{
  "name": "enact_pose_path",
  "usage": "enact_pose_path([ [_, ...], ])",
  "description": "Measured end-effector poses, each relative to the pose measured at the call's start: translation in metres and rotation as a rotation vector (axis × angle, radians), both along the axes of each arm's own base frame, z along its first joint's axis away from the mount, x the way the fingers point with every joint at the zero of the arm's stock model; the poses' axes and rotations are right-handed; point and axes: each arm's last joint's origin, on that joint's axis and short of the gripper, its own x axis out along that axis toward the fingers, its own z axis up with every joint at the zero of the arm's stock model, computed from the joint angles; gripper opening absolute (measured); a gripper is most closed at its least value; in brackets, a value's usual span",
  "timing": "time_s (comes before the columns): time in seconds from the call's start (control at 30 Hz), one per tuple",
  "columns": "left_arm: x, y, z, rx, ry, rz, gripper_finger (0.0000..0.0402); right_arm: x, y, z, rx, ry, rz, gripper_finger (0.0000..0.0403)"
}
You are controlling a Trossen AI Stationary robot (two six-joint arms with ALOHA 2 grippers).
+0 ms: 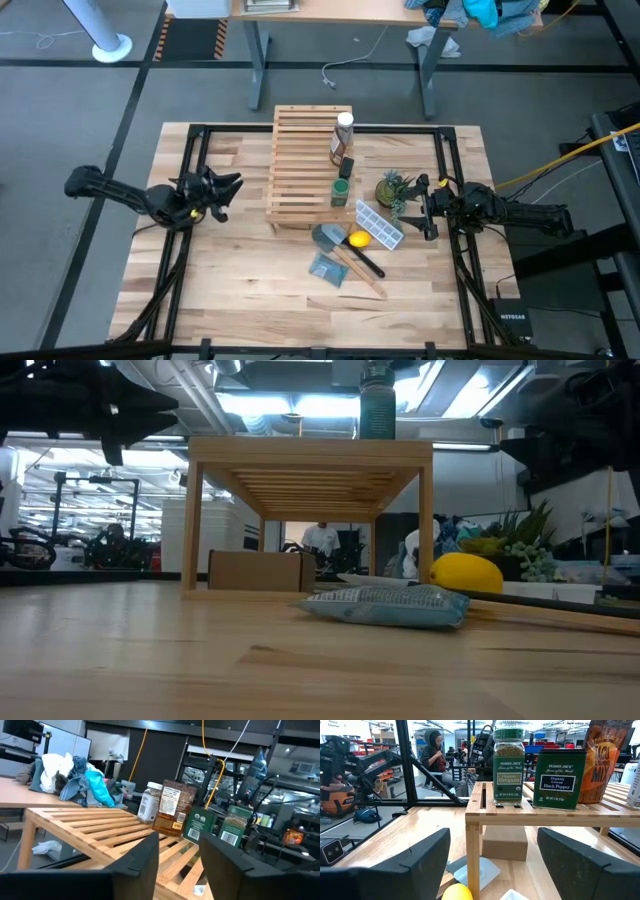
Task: Shelf spices
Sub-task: Remove the green seasoning bottle from the shelf
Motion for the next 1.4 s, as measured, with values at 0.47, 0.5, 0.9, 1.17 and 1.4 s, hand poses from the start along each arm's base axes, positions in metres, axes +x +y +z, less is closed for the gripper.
enact_pose_path([
  [0.47,0.059,-0.01,0.039,0.164,0.138,0.012,0.0165,0.0,0.0,0.0,0.0,0.001,0.0,0.0307],
  [0.5,0.066,-0.01,0.04,0.18,0.162,0.013,0.0165,0.0,0.0,0.0,0.0,0.001,0.0,0.0307],
  [0.9,0.161,-0.007,0.042,0.252,0.361,0.086,0.0169,0.0,0.0,0.0,0.0,0.001,0.0,0.0307],
  [1.17,0.191,-0.002,0.048,0.266,0.351,0.018,0.0169,0.0,0.0,0.0,0.0,0.001,0.0,0.0307],
  [1.4,0.195,-0.003,0.044,0.228,0.358,-0.067,0.0169,0.0,0.0,0.0,0.0,0.002,0.0,0.0307],
])
